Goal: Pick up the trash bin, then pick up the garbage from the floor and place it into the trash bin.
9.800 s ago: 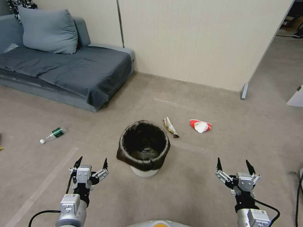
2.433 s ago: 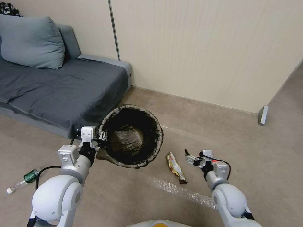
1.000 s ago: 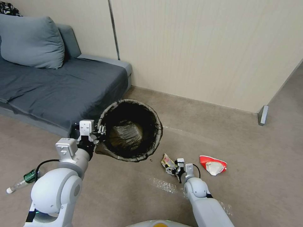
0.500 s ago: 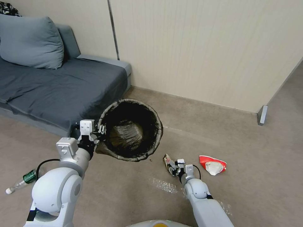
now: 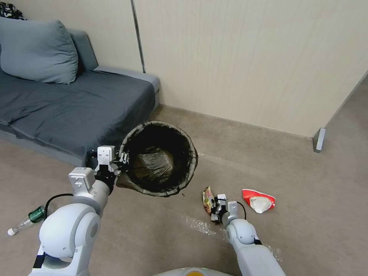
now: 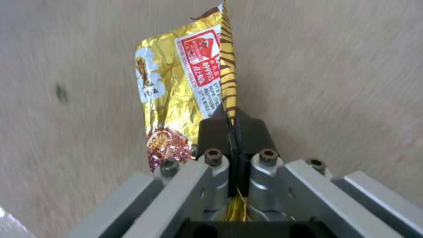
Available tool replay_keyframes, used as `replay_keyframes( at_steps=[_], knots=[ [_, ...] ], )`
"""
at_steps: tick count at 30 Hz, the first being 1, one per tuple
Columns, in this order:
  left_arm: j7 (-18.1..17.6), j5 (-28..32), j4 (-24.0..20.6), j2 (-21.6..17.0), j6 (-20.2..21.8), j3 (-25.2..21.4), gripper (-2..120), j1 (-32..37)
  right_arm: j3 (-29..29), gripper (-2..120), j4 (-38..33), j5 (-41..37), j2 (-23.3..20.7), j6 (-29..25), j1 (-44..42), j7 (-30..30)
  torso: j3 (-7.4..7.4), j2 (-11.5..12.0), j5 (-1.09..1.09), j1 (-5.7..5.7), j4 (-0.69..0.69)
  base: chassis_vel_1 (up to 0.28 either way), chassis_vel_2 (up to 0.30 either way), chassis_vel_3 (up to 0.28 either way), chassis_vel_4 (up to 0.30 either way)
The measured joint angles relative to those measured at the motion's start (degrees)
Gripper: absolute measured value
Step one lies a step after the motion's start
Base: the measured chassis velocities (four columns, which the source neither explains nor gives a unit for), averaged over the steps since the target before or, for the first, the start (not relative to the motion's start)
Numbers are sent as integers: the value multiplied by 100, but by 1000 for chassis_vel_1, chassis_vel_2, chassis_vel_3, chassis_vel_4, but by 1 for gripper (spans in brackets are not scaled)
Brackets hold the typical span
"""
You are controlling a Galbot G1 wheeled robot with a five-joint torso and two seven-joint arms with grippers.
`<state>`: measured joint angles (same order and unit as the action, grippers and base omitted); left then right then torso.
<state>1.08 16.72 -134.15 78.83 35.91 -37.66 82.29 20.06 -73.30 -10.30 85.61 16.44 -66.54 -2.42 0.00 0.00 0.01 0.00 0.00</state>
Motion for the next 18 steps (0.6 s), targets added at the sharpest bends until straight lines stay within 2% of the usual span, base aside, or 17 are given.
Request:
replay_keyframes(
  at_steps=[4, 7, 8, 11, 12, 16, 18],
  knots=[
    [1, 4, 18, -2, 2, 27, 4, -11, 37, 0, -582, -310, -185, 54, -84, 124, 0, 0, -1, 0, 0, 0, 0, 0, 0],
    [3, 7, 20, -4, 8, 40, 4, -7, 73, 0, -1272, -665, -444, 154, -192, 257, 0, 0, 0, 0, 1, 0, 0, 0, 0],
    [3, 7, 20, -4, 8, 40, 4, -7, 73, 0, -1272, -665, -444, 154, -192, 257, 0, 0, 0, 0, 1, 0, 0, 0, 0],
    [6, 6, 23, -3, 17, 48, 4, 2, 128, 0, -2354, -1208, -782, 388, -284, 343, 0, 0, 0, 0, 1, 0, 0, 0, 0],
    [6, 6, 23, -3, 17, 48, 4, 2, 128, 0, -2354, -1208, -782, 388, -284, 343, 0, 0, 0, 0, 1, 0, 0, 0, 0],
    [6, -31, 58, 33, 36, 79, 4, -5, 173, 0, -3534, -1798, -1070, 728, -229, 426, 0, 0, 1, 0, 0, 0, 0, 0, 0],
    [5, -46, 72, 37, 45, 97, 3, -10, 173, 0, -3793, -1913, -1134, 795, -174, 448, 0, 0, 1, 0, 0, 0, 0, 0, 0]
  ],
)
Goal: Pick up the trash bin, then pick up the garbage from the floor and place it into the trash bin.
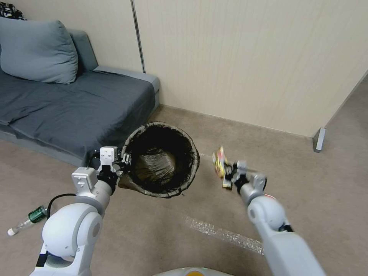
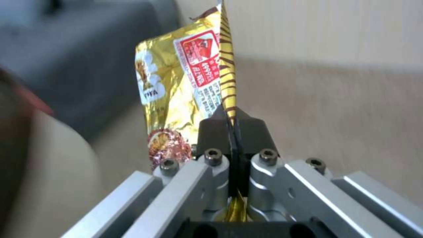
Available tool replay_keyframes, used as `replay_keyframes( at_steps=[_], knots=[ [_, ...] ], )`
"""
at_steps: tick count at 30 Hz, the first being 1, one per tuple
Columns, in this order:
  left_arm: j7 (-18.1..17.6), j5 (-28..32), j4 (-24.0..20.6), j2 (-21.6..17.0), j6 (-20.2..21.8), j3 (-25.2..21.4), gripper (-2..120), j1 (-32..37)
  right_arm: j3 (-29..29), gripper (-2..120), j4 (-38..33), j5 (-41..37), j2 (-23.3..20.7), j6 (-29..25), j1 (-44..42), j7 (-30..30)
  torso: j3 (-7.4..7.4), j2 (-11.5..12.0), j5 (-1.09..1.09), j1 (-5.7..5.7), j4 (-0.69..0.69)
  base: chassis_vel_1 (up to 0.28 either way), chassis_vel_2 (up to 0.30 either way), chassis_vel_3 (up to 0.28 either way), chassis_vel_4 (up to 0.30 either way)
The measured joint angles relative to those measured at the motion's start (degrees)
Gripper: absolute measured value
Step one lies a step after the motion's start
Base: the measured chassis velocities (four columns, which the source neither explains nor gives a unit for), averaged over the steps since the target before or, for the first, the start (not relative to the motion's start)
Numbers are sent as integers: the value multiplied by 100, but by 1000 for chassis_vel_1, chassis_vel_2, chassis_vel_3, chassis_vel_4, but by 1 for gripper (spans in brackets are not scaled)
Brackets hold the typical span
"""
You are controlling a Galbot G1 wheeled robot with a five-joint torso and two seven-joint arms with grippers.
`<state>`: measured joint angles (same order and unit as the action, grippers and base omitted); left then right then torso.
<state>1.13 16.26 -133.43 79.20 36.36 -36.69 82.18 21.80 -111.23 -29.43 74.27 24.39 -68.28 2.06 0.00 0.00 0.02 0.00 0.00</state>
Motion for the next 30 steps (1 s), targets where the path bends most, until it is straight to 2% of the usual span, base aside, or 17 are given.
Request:
replay_keyframes(
  at_steps=[5, 7, 10, 11, 14, 22, 30],
  knots=[
    [-5, -85, 45, 1, 75, 82, 3, 1, -6, 0, -1084, -597, -326, 263, 270, 52, 0, 0, -3, 0, 0, 0, 0, 0, 0],
    [-6, -106, 45, -5, 95, 93, 3, 20, -17, 0, -1262, -722, -413, 314, 312, 48, 0, 0, -2, 0, 1, 0, 0, 0, 0],
    [-7, -155, -13, -29, 123, 117, 3, 196, -177, 0, -1804, -1202, -891, 450, 430, 37, 0, 0, -3, 0, 0, 0, 0, 0, 0],
    [-7, -155, -13, -29, 123, 117, 3, 196, -177, 0, -1804, -1202, -891, 450, 430, 37, 0, 0, -3, 0, 0, 0, 0, 0, 0],
    [-5, -262, -95, 37, 122, 115, 3, 397, -356, 0, -2113, -1509, -1316, 490, 502, 34, 0, 0, -2, 0, 0, 0, 0, 0, 0],
    [-4, -396, -165, 169, 125, 140, 3, 557, -615, 0, -2521, -1938, -1700, 581, 618, -74, 0, 0, -1, 0, 0, 0, 0, 0, 0],
    [-23, -403, -286, 194, 190, 162, 3, 612, -1435, 0, -2595, -1961, -2134, 597, 802, -33, 0, 0, -2, 0, 0, 0, 0, 0, 0]
  ],
)
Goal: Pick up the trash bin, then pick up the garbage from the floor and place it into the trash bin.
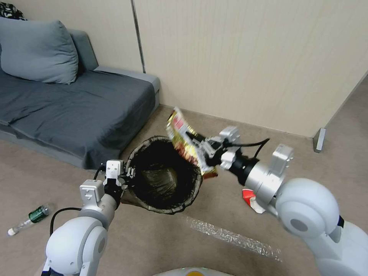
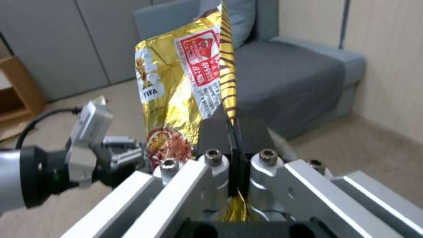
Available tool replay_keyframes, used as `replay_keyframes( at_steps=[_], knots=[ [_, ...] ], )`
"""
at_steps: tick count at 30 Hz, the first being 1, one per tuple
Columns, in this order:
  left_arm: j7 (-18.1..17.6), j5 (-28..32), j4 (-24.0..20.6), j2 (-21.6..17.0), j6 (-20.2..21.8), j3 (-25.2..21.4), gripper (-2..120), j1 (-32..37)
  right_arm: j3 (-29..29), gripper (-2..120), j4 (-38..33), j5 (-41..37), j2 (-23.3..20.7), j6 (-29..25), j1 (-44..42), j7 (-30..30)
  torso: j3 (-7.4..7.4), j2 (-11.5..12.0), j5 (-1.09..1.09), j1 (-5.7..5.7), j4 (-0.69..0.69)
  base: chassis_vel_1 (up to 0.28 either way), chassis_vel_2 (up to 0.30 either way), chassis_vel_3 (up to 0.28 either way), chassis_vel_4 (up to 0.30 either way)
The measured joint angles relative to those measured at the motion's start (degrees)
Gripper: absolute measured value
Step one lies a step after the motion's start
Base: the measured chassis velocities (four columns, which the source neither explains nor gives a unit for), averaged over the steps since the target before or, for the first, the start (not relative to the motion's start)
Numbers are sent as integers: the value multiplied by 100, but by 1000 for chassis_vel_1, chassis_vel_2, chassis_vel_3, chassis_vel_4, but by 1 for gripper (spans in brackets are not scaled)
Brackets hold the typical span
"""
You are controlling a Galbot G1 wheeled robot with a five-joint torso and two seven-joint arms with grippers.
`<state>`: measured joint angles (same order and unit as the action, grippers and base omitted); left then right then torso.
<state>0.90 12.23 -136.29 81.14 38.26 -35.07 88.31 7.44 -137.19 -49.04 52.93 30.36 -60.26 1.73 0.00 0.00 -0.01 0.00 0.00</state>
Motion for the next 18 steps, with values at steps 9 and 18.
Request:
replay_keyframes(
  at_steps=[9, 18],
  knots=[
    [-55, -3, -32, 42, 3, 17, 3, 36, -924, 0, 247, 209, -39, 51, 248, 191, 0, 0, 0, 0, 0, 0, 0, 0, 0],
    [-66, -3, -58, 64, 28, 28, 3, 34, -1385, 17, 563, 409, 144, 164, 489, 639, 0, 0, 0, 0, 0, 0, 0, 0, 0]
  ],
)
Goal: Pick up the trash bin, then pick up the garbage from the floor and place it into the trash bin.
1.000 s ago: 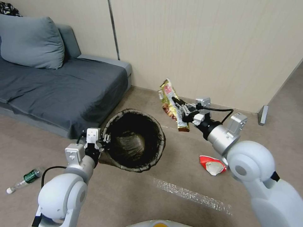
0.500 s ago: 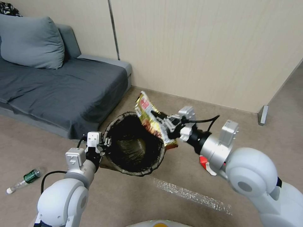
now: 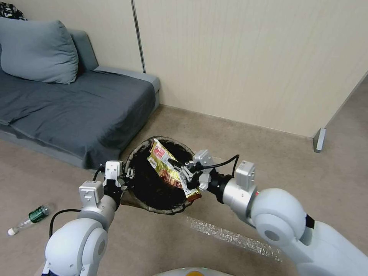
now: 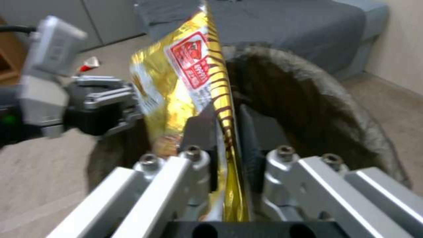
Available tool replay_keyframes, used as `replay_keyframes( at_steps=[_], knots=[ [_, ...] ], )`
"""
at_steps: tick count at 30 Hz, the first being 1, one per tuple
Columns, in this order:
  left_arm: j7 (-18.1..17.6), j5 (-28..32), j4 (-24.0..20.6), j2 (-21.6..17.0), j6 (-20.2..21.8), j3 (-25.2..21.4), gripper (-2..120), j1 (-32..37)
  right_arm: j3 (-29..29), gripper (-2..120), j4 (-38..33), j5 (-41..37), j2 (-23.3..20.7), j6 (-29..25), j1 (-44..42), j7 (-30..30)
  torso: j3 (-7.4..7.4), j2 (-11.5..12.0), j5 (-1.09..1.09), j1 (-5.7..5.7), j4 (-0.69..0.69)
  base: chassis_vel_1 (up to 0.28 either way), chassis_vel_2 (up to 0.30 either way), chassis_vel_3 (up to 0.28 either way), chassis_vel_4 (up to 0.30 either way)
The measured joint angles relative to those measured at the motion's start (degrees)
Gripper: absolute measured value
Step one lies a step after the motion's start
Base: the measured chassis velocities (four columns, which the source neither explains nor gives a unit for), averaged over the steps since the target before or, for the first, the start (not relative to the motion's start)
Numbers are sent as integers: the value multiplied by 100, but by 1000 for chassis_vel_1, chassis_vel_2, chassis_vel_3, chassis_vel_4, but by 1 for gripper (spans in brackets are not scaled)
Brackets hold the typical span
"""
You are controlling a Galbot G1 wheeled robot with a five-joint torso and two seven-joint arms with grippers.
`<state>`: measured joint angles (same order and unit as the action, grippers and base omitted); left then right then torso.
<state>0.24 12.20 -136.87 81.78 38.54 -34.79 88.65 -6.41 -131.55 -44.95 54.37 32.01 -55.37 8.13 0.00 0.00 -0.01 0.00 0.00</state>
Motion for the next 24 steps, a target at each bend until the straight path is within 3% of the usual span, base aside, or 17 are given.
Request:
replay_keyframes(
  at_steps=[14, 18, 20, 24],
  knots=[
    [-5, 35, 24, -19, 30, 16, 3, -88, 132, 72, 29, 248, 64, 19, 81, 84, 0, 0, 0, 0, 0, 0, 0, 0, 0],
    [-6, 43, 27, -25, 31, 9, 3, -93, 199, 82, -6, 212, 47, 19, 94, 84, 0, 0, 0, 0, 0, 0, 0, 0, 0],
    [-6, 51, 32, -36, 33, 10, 3, -102, 368, 94, -90, 129, 11, 18, 96, 78, 0, 0, 1, 0, 0, 0, 0, 0, 0],
    [-7, 55, 56, -45, 37, 11, 3, -115, 884, 99, -359, -149, -70, 3, 29, 72, 0, 0, 1, 0, -1, 0, 0, 0, 0]
  ],
)
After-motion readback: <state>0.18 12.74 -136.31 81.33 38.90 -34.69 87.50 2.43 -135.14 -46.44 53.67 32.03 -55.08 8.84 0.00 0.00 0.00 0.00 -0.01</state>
